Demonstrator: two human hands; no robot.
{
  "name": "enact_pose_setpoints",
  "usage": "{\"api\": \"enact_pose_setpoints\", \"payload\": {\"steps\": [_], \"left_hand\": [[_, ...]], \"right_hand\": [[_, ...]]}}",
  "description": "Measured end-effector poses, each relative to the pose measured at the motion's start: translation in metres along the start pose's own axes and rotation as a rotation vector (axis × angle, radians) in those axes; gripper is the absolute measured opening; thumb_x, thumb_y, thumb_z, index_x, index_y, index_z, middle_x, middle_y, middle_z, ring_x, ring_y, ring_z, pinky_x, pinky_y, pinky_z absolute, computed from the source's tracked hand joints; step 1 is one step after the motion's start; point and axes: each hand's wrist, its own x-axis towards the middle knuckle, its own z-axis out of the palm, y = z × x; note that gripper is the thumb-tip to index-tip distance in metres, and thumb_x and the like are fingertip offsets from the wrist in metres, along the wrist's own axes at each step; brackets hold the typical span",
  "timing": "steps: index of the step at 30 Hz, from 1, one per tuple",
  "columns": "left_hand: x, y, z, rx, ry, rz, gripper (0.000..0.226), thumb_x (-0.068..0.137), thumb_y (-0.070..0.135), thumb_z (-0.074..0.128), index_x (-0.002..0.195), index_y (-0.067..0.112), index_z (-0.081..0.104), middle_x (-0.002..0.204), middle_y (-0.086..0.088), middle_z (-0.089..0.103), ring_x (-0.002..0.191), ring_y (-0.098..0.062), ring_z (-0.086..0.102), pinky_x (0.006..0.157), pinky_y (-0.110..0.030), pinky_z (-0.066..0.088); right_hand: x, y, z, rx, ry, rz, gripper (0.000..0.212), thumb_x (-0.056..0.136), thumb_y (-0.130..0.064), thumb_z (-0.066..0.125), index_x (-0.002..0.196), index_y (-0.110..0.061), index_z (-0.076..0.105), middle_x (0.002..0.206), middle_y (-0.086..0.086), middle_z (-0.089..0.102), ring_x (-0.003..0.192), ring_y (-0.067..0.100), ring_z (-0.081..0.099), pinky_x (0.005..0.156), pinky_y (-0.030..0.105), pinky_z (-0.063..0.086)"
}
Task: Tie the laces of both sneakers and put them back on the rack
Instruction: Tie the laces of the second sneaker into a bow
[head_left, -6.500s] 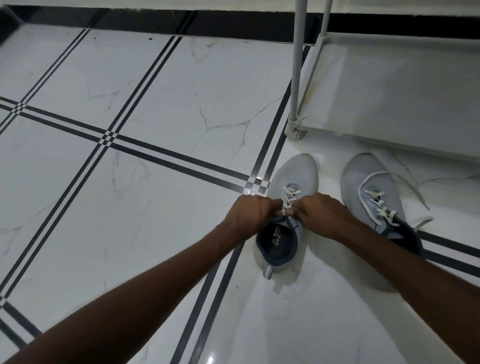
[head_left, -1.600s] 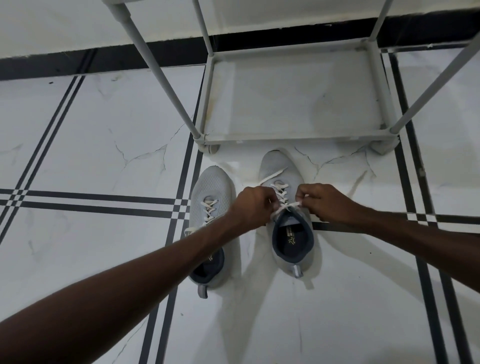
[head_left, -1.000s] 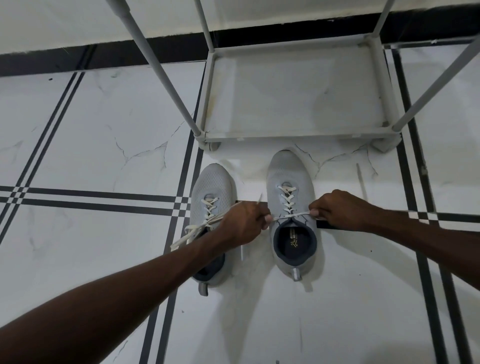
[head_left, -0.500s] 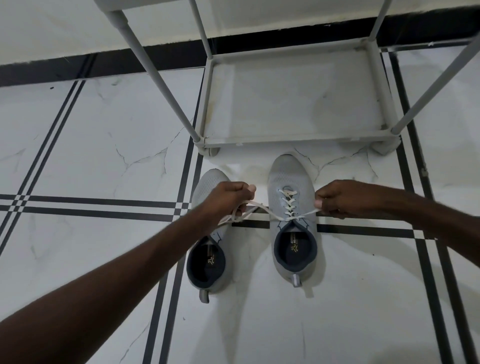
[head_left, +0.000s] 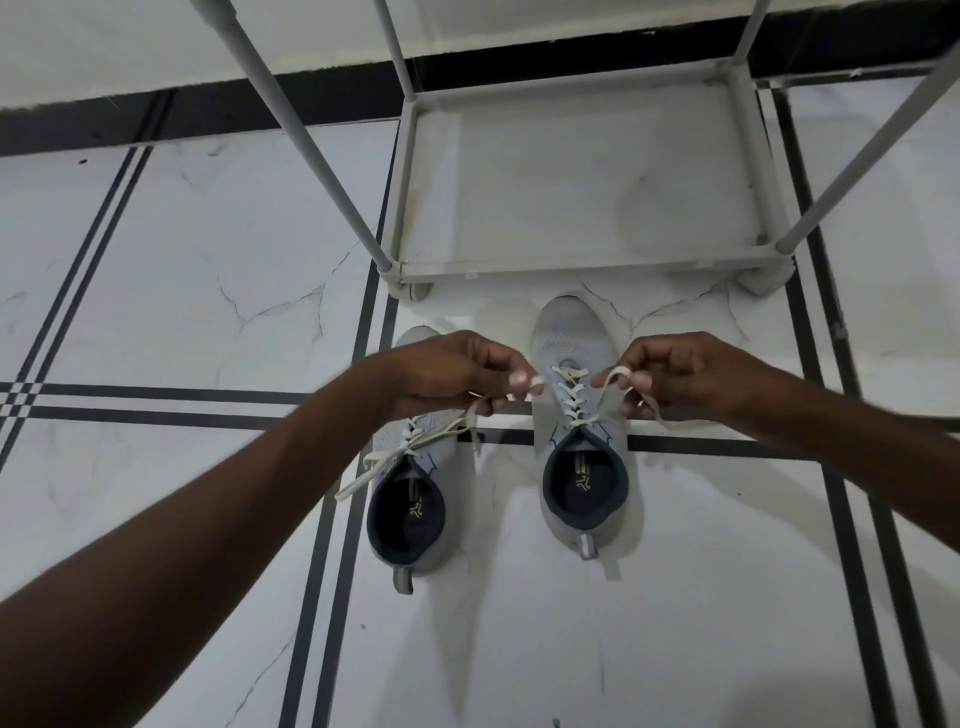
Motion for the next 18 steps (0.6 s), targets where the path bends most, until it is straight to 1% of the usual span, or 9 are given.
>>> {"api": "enact_pose_setpoints", "payload": {"steps": [1,3,5,7,8,11,13,15,18], "left_hand": [[0.005,-0.003,0.006,-0.101,0.001,0.034,0.015,0.097,0.006,0.056,0.096,0.012,0.070,0.091,0.001,0.070,0.074,-0.009,0.059,0.066,-0.020,0.047],[0.015,-0.009,0.018,-0.247,0.057,0.086,0.015,0.097,0.007,0.057,0.101,0.014,0.070,0.108,-0.005,0.072,0.081,-0.010,0.063,0.067,-0.020,0.048],[0.026,-0.014,0.028,-0.287,0.156,0.094,0.017,0.097,0.013,0.059,0.109,0.013,0.071,0.117,-0.006,0.072,0.088,-0.011,0.065,0.070,-0.023,0.045],[0.036,-0.017,0.037,-0.264,0.252,0.087,0.021,0.096,0.017,0.062,0.114,0.012,0.071,0.114,-0.003,0.073,0.093,-0.010,0.063,0.076,-0.026,0.044],[0.040,-0.018,0.039,-0.253,0.289,0.091,0.020,0.094,0.018,0.064,0.113,0.014,0.072,0.110,-0.001,0.073,0.092,-0.009,0.062,0.078,-0.027,0.043],[0.049,-0.017,0.041,-0.263,0.341,0.125,0.016,0.092,0.020,0.068,0.105,0.018,0.075,0.100,0.002,0.073,0.090,-0.006,0.065,0.082,-0.027,0.047],[0.054,-0.015,0.041,-0.297,0.357,0.142,0.019,0.092,0.018,0.067,0.109,0.012,0.073,0.101,-0.003,0.073,0.093,-0.013,0.067,0.087,-0.029,0.051],[0.058,-0.014,0.042,-0.361,0.389,0.145,0.024,0.093,0.014,0.066,0.114,0.004,0.070,0.099,-0.009,0.072,0.089,-0.017,0.069,0.082,-0.027,0.058],[0.062,-0.016,0.046,-0.409,0.435,0.104,0.027,0.092,0.016,0.068,0.115,0.002,0.070,0.091,-0.011,0.071,0.074,-0.014,0.069,0.066,-0.024,0.057]], "right_hand": [[0.003,0.003,0.004,0.039,0.023,-0.001,0.019,0.097,-0.013,0.057,0.102,0.005,0.060,0.112,0.015,0.073,0.084,0.027,0.067,0.084,0.041,0.048],[0.010,0.006,0.014,0.069,0.068,-0.018,0.009,0.096,-0.008,0.057,0.098,0.000,0.062,0.102,0.024,0.072,0.079,0.027,0.063,0.081,0.044,0.047],[0.016,0.009,0.022,0.089,0.108,-0.039,0.008,0.095,-0.004,0.059,0.094,-0.007,0.066,0.088,0.023,0.072,0.075,0.028,0.061,0.074,0.040,0.050],[0.019,0.010,0.028,0.120,0.135,-0.048,0.011,0.094,-0.001,0.058,0.095,-0.006,0.068,0.081,0.016,0.070,0.071,0.025,0.062,0.066,0.030,0.053],[0.019,0.011,0.030,0.126,0.144,-0.053,0.012,0.094,0.001,0.058,0.098,-0.004,0.068,0.081,0.016,0.070,0.070,0.024,0.062,0.064,0.028,0.053],[0.018,0.012,0.033,0.099,0.169,-0.072,0.019,0.094,0.003,0.056,0.108,-0.002,0.068,0.081,0.017,0.071,0.069,0.024,0.064,0.063,0.027,0.054],[0.017,0.013,0.033,0.066,0.198,-0.081,0.026,0.094,0.006,0.054,0.113,-0.005,0.068,0.082,0.017,0.073,0.068,0.024,0.067,0.063,0.027,0.055],[0.016,0.015,0.035,0.023,0.220,-0.089,0.032,0.094,0.008,0.053,0.115,-0.009,0.068,0.085,0.021,0.074,0.068,0.027,0.070,0.063,0.029,0.056],[0.015,0.015,0.045,-0.034,0.258,-0.097,0.037,0.092,0.008,0.055,0.114,-0.017,0.070,0.081,0.018,0.073,0.064,0.029,0.071,0.061,0.027,0.057]]}}
